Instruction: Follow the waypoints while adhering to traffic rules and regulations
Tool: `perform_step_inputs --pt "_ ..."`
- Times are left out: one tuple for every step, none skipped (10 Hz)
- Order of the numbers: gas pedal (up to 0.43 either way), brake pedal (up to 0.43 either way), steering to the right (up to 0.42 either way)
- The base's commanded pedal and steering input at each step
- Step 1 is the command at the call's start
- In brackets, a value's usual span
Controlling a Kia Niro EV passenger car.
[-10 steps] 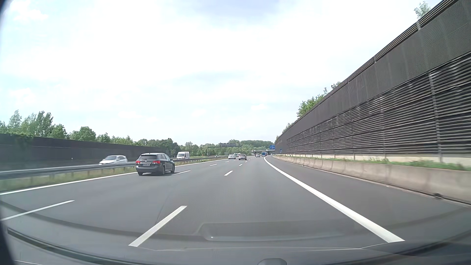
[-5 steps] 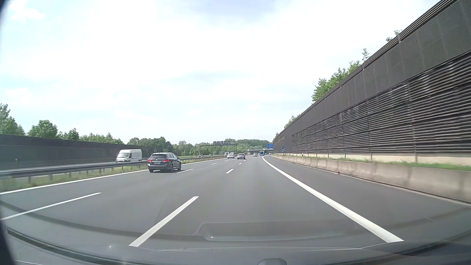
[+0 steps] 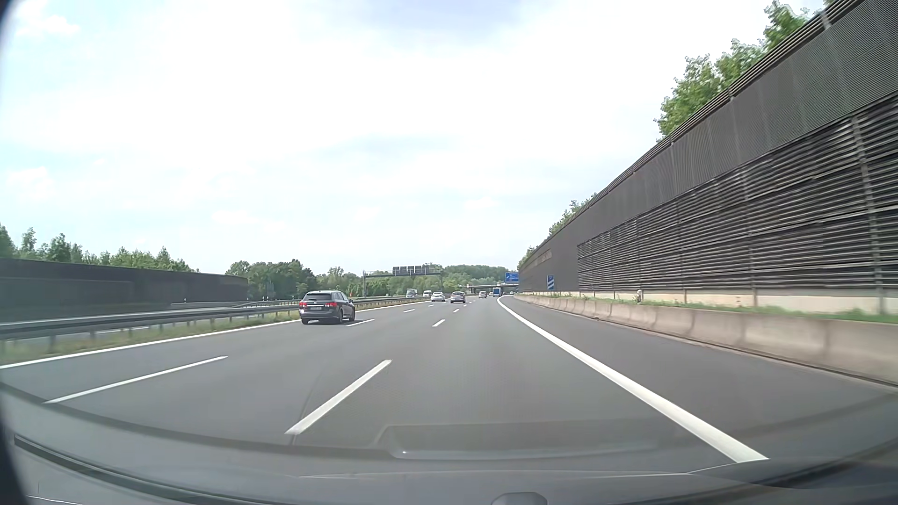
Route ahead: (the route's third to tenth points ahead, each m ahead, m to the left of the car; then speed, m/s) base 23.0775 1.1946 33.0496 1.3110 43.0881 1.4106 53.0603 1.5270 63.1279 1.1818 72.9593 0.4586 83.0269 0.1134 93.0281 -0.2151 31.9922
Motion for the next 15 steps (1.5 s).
perform_step_inputs --pt "0.299 0.000 0.003" --pt "0.299 0.000 0.003" --pt "0.287 0.000 0.003" --pt "0.287 0.000 0.003" --pt "0.280 0.000 0.003" --pt "0.280 0.000 0.003" --pt "0.280 0.000 0.002" --pt "0.280 0.000 0.001" --pt "0.280 0.000 0.000" --pt "0.260 0.000 0.001" --pt "0.260 0.000 0.001" --pt "0.260 0.000 0.001" --pt "0.248 0.000 0.000" --pt "0.248 0.000 0.001" --pt "0.248 0.000 0.001"
